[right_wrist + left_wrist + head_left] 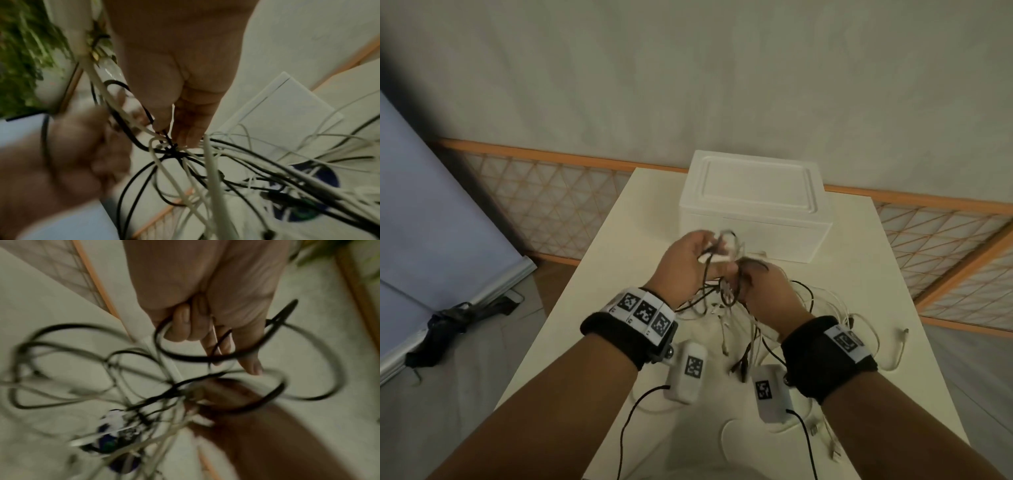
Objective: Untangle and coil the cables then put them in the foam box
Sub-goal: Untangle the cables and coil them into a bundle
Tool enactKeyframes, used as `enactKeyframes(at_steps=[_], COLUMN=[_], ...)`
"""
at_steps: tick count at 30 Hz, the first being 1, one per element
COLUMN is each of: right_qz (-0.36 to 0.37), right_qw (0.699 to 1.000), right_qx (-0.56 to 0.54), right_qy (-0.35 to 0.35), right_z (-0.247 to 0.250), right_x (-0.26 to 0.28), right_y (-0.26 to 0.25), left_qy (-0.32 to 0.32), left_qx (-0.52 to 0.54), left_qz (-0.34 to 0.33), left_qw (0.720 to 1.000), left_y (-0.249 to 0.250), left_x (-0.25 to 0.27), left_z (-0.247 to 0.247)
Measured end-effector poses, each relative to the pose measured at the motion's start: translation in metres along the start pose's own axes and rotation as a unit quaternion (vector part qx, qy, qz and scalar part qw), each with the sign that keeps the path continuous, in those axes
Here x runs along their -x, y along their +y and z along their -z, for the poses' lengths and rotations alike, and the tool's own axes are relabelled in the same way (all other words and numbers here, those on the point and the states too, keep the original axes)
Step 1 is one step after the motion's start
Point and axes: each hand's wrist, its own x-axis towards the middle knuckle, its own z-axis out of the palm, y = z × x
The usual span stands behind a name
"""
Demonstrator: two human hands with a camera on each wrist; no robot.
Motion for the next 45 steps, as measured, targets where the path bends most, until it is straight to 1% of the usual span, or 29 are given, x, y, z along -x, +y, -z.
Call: enactKeyframes(at_steps=[2, 3, 4, 5, 6, 8, 10, 12, 14, 15, 17, 18, 19, 20, 21, 22, 23, 25, 27, 29, 31, 34, 36, 37, 39, 40, 42, 43, 45], right_qz=[0.037, 0.052, 0.064, 0.073, 0.074, 0.055, 0.031, 0.027, 0.054, 0.073, 0.102, 0.104, 0.094, 0.074, 0.06, 0.061, 0.077, 0.11, 0.1, 0.085, 0.084, 0.084, 0.08, 0.079, 0.072, 0.067, 0.063, 0.063, 0.071], right_qw=[0.997, 0.994, 0.993, 0.992, 0.992, 0.985, 0.964, 0.937, 0.926, 0.923, 0.926, 0.932, 0.94, 0.949, 0.957, 0.963, 0.964, 0.956, 0.948, 0.935, 0.924, 0.929, 0.928, 0.927, 0.921, 0.917, 0.914, 0.916, 0.928], right_qx=[-0.029, -0.045, -0.05, -0.049, -0.055, -0.117, -0.218, -0.301, -0.312, -0.302, -0.267, -0.251, -0.245, -0.242, -0.229, -0.208, -0.188, -0.194, -0.243, -0.297, -0.328, -0.313, -0.318, -0.324, -0.337, -0.346, -0.351, -0.344, -0.309], right_qy=[0.06, 0.08, 0.088, 0.089, 0.092, 0.115, 0.148, 0.173, 0.206, 0.225, 0.247, 0.241, 0.219, 0.189, 0.169, 0.163, 0.17, 0.188, 0.18, 0.174, 0.18, 0.181, 0.174, 0.173, 0.18, 0.185, 0.195, 0.197, 0.198], right_z=[0.011, 0.017, 0.022, 0.025, 0.027, 0.027, 0.03, 0.04, 0.054, 0.06, 0.066, 0.065, 0.062, 0.058, 0.053, 0.051, 0.051, 0.05, 0.051, 0.055, 0.059, 0.06, 0.057, 0.057, 0.057, 0.058, 0.061, 0.062, 0.064], right_x=[-0.004, -0.005, -0.006, -0.006, -0.005, -0.001, 0.002, 0.001, 0.0, 0.001, 0.001, 0.001, 0.001, 0.0, -0.002, -0.003, -0.003, -0.004, -0.005, -0.006, -0.005, -0.003, -0.001, -0.001, -0.002, -0.002, -0.003, -0.003, -0.002], right_y=[-0.008, -0.013, -0.018, -0.022, -0.025, -0.026, -0.032, -0.042, -0.055, -0.059, -0.063, -0.062, -0.06, -0.058, -0.054, -0.053, -0.055, -0.062, -0.073, -0.079, -0.079, -0.074, -0.071, -0.07, -0.067, -0.066, -0.065, -0.065, -0.067], left_qy=[-0.05, -0.064, -0.069, -0.067, -0.067, -0.079, -0.104, -0.123, -0.11, -0.094, -0.073, -0.069, -0.073, -0.08, -0.077, -0.083, -0.097, -0.13, -0.141, -0.144, -0.131, -0.125, -0.115, -0.113, -0.127, -0.143, -0.168, -0.167, -0.136], left_qx=[-0.081, -0.158, -0.237, -0.288, -0.308, -0.343, -0.404, -0.449, -0.464, -0.46, -0.444, -0.438, -0.421, -0.366, -0.277, -0.204, -0.169, -0.167, -0.172, -0.118, -0.037, 0.021, 0.028, 0.014, -0.022, -0.01, 0.072, 0.13, 0.255], left_qz=[0.034, 0.033, 0.025, 0.016, 0.014, 0.018, 0.025, 0.035, 0.067, 0.079, 0.102, 0.117, 0.116, 0.113, 0.103, 0.093, 0.079, 0.059, 0.051, 0.052, 0.064, 0.064, 0.044, 0.034, 0.022, 0.031, 0.066, 0.076, 0.062], left_qw=[0.995, 0.985, 0.969, 0.955, 0.949, 0.936, 0.908, 0.884, 0.876, 0.879, 0.887, 0.889, 0.896, 0.92, 0.952, 0.971, 0.978, 0.976, 0.974, 0.981, 0.989, 0.99, 0.992, 0.993, 0.991, 0.989, 0.981, 0.975, 0.956], left_y=[-0.02, -0.028, -0.033, -0.039, -0.042, -0.044, -0.046, -0.053, -0.057, -0.061, -0.059, -0.058, -0.058, -0.055, -0.055, -0.05, -0.046, -0.043, -0.037, -0.028, -0.016, 0.0, 0.011, 0.016, 0.023, 0.025, 0.028, 0.027, 0.025], left_x=[0.0, -0.001, -0.002, -0.004, -0.006, -0.01, -0.012, -0.012, -0.009, -0.009, -0.009, -0.009, -0.01, -0.008, -0.006, -0.002, 0.002, 0.006, 0.008, 0.009, 0.013, 0.014, 0.013, 0.012, 0.011, 0.011, 0.011, 0.01, 0.007], left_z=[-0.002, -0.004, -0.004, -0.003, -0.002, 0.001, 0.004, 0.007, 0.01, 0.013, 0.018, 0.02, 0.021, 0.021, 0.02, 0.017, 0.011, -0.002, -0.008, -0.006, -0.001, 0.0, 0.001, 0.001, 0.005, 0.007, 0.011, 0.013, 0.016])
